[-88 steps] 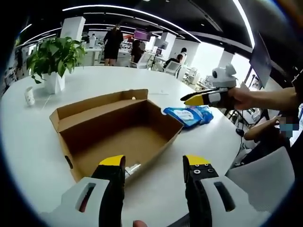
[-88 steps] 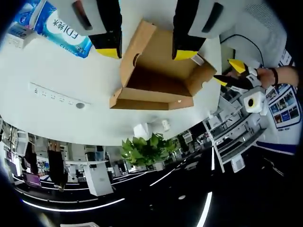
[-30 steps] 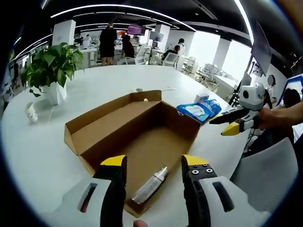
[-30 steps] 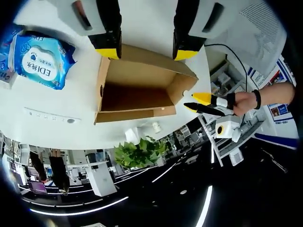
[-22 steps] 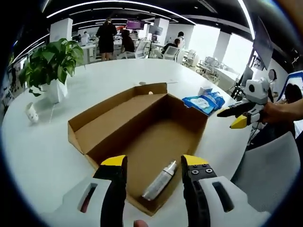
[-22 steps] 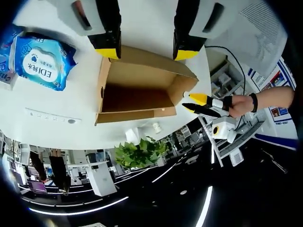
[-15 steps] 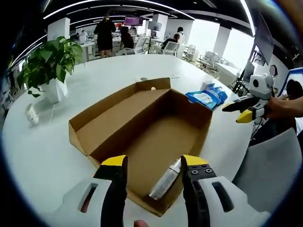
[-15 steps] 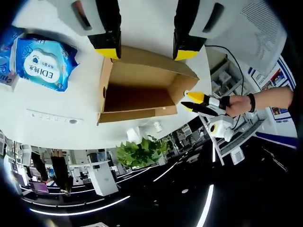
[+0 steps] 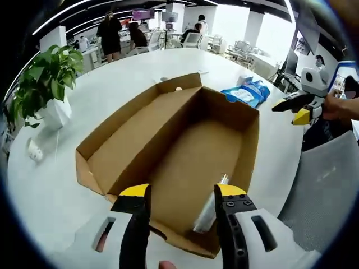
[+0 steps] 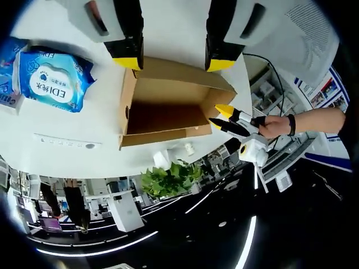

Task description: Operate the shoe box by opening the lid, removing the specified soft item, and placing it in the target area until the item is outside and the box remains undamaged.

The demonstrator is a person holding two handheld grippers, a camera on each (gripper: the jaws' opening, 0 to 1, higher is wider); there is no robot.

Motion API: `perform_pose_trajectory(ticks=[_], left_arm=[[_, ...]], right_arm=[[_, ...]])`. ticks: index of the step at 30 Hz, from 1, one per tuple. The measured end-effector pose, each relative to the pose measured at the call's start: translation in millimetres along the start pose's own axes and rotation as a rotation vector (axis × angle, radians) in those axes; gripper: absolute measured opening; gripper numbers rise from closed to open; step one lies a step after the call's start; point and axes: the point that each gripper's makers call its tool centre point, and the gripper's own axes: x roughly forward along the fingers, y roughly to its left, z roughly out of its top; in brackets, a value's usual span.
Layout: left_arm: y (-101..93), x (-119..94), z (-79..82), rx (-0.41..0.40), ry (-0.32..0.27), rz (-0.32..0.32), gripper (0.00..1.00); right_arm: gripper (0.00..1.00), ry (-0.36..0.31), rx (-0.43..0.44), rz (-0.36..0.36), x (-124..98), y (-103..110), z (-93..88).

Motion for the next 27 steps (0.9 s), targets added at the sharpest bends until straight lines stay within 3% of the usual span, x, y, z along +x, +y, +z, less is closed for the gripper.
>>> perform_pose_trajectory(ticks=[11, 19, 27], left_arm=[[-14.5, 23.7, -3.9, 0.132, 0.108, -0.085, 0.45], [-28.5, 39.5, -17.6, 0.255, 0.211, -0.15, 0.47], [-35.6, 50.3, -29.6, 0.305, 0.268, -0.195, 0.5]], right_arm=[[0.41, -0.011, 0.016, -0.013, -1.7, -3.8, -0.2], [0.42, -0.013, 0.023, -0.024, -5.5, -9.6, -1.3], [0.42, -0.014, 0.026, -0.039, -10.3, -15.7, -1.5]])
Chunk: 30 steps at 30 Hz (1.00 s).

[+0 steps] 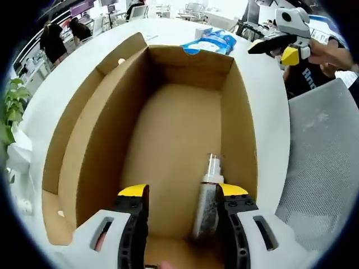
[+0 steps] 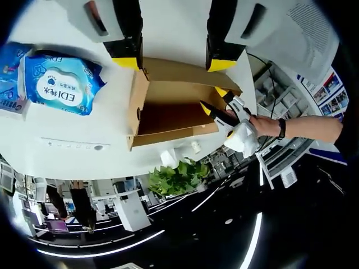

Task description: Operate the shoe box by opening the lid, removing the specified soft item, and placing it in the target area until the item is outside and the box remains undamaged.

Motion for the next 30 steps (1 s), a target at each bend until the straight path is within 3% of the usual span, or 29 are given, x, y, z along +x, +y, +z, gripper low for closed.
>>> perform_pose_trajectory(ticks=[5, 15, 22, 30], left_arm=[[-4.4, 7.0, -7.0, 0.02, 0.037, -0.023, 0.51], [-2.9, 4.6, -7.5, -0.021, 0.025, -0.031, 0.53], [-9.0, 5.4, -9.0, 0.008, 0.025, -0.056, 0.49], [-3.9, 6.1, -10.3, -0.036, 0.021, -0.04, 0.54]], right_arm=[[0.42, 0.003, 0.004, -0.006, -1.2, -2.4, -1.3], [0.42, 0.001, 0.014, -0.007, 0.7, -2.5, -2.0], [0.42, 0.003, 0.013, -0.002, 2.7, -1.2, -2.6], [0.42, 0.008, 0.012, -0.002, 3.8, 0.5, -5.2]])
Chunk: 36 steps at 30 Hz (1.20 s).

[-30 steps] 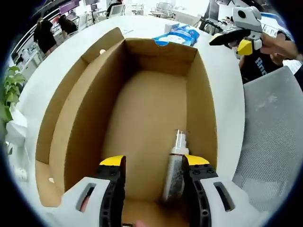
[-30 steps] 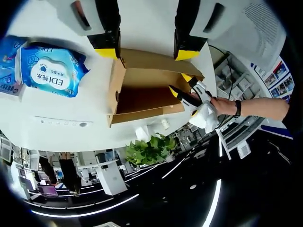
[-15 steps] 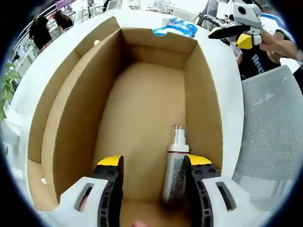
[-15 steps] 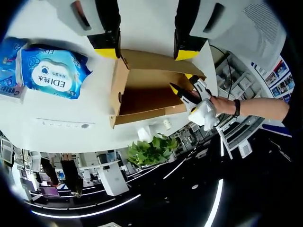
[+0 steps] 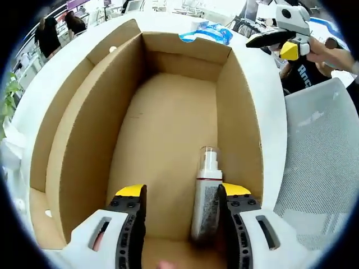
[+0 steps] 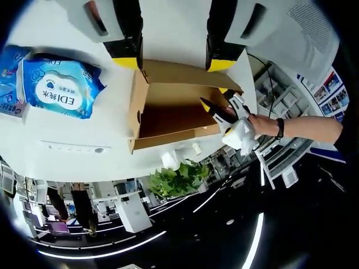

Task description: Operate the shoe box by opening the lid, removing the specified soft item, and placing it in the target area until the item is outside and the box remains undamaged.

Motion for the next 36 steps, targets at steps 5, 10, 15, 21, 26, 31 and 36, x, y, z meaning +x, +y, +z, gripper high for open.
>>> perform_pose_trajectory(ticks=[5, 10, 15, 21, 26, 31, 36], left_arm=[[3.2, -3.2, 0.5, 0.012, -0.003, 0.032, 0.53], [2.1, -9.2, 2.2, 0.037, -0.009, 0.029, 0.5], [-0.7, -0.4, -7.8, 0.058, 0.04, 0.026, 0.5], [5.9, 5.9, -14.8, 0.058, 0.073, 0.083, 0.45], [2.5, 9.1, -14.9, 0.052, 0.072, 0.081, 0.4], [1.1, 10.7, -14.4, 0.049, 0.05, 0.079, 0.37], [-2.1, 12.2, -13.3, 0.05, 0.031, 0.067, 0.32]], right_arm=[[0.42, 0.001, 0.005, -0.003, -0.7, -0.1, -2.0], [0.42, -0.006, 0.008, -0.007, -3.6, -1.7, -0.9], [0.42, -0.008, 0.013, -0.011, -3.6, -2.7, -1.7], [0.42, -0.008, 0.015, -0.01, -3.5, 0.5, -2.8], [0.42, -0.007, 0.02, -0.012, -4.3, 1.3, -4.5], [0.41, -0.006, 0.018, -0.012, -5.2, 2.1, -4.9], [0.41, -0.004, 0.029, -0.014, -5.7, 3.0, -7.5]])
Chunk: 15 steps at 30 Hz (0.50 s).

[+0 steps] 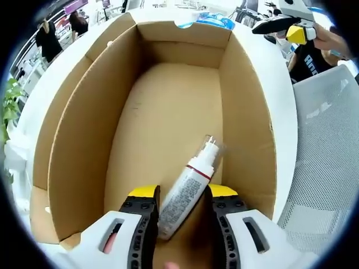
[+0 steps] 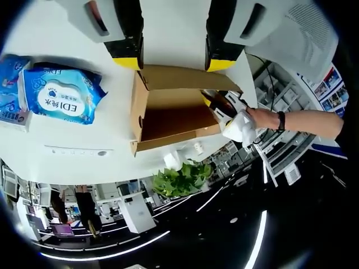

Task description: Operate the shoe box by opening the lid, removing the specified soft item, and placing it in the target area until the item is outside and the box remains undamaged.

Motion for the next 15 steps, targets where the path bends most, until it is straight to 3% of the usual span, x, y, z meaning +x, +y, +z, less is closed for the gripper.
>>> perform_pose_trajectory(ticks=[5, 10, 13, 15], left_arm=[[0.6, 5.2, -3.3, 0.067, 0.03, 0.009, 0.27], [2.6, 3.9, 0.1, 0.061, 0.004, 0.02, 0.24], [2.0, 4.4, 0.4, 0.166, 0.008, 0.051, 0.21], [-0.5, 4.3, 0.8, 0.155, 0.004, 0.049, 0.21]], right_arm=[[0.41, 0.002, 0.002, 0.007, 3.1, 3.8, 0.2], [0.41, 0.004, 0.008, 0.017, 7.2, 6.9, -1.2], [0.41, 0.008, 0.007, 0.025, 9.1, 9.5, -1.5], [0.41, 0.009, 0.005, 0.03, 9.5, 10.8, -1.4]])
